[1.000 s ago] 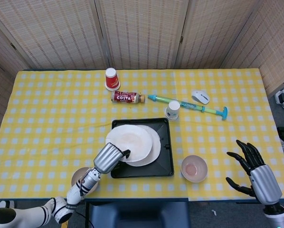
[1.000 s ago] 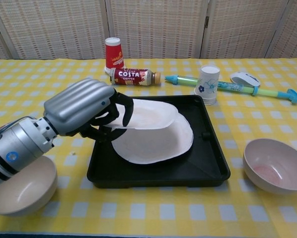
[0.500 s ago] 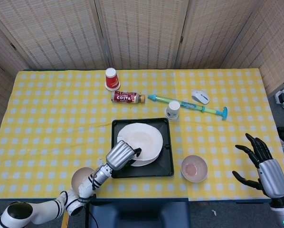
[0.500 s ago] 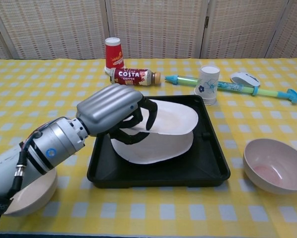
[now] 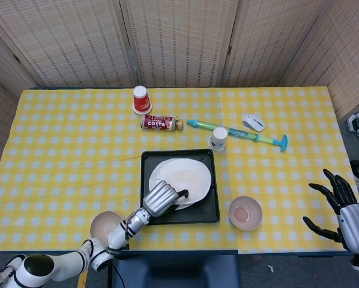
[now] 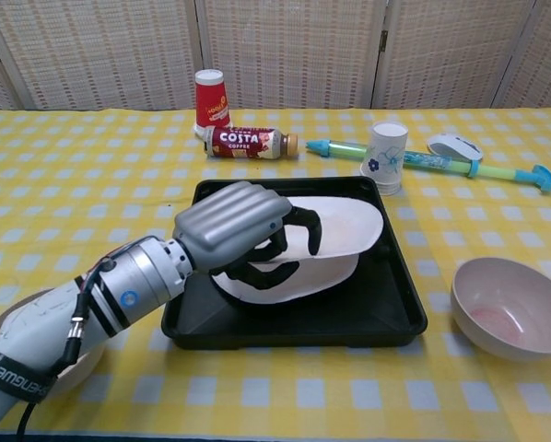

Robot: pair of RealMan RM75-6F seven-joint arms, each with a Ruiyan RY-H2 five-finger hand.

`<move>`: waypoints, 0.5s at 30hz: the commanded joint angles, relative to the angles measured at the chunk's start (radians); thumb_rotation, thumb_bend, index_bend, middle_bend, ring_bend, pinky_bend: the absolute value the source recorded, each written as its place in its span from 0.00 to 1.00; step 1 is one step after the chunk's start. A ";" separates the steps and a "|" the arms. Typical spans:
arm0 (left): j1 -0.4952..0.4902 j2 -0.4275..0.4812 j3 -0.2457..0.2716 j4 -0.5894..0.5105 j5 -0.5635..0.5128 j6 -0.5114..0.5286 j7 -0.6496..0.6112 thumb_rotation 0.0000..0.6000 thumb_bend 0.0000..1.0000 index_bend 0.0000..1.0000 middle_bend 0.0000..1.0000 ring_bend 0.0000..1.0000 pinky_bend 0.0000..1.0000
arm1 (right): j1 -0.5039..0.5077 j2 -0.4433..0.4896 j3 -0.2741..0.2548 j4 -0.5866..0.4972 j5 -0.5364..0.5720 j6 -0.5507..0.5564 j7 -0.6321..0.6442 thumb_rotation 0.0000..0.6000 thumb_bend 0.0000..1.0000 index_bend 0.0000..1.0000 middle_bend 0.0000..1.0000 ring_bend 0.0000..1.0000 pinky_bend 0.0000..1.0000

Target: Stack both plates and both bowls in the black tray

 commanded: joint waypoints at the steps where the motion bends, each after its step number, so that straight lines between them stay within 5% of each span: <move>1: 0.000 0.016 0.003 -0.026 -0.018 -0.024 -0.007 1.00 0.50 0.39 1.00 1.00 1.00 | 0.001 0.005 0.001 0.001 -0.005 -0.002 -0.009 1.00 0.25 0.24 0.00 0.00 0.00; 15: 0.043 0.166 0.005 -0.293 -0.110 -0.089 0.134 1.00 0.42 0.31 1.00 1.00 1.00 | -0.009 0.000 -0.003 0.002 -0.045 0.028 -0.005 1.00 0.25 0.24 0.00 0.00 0.00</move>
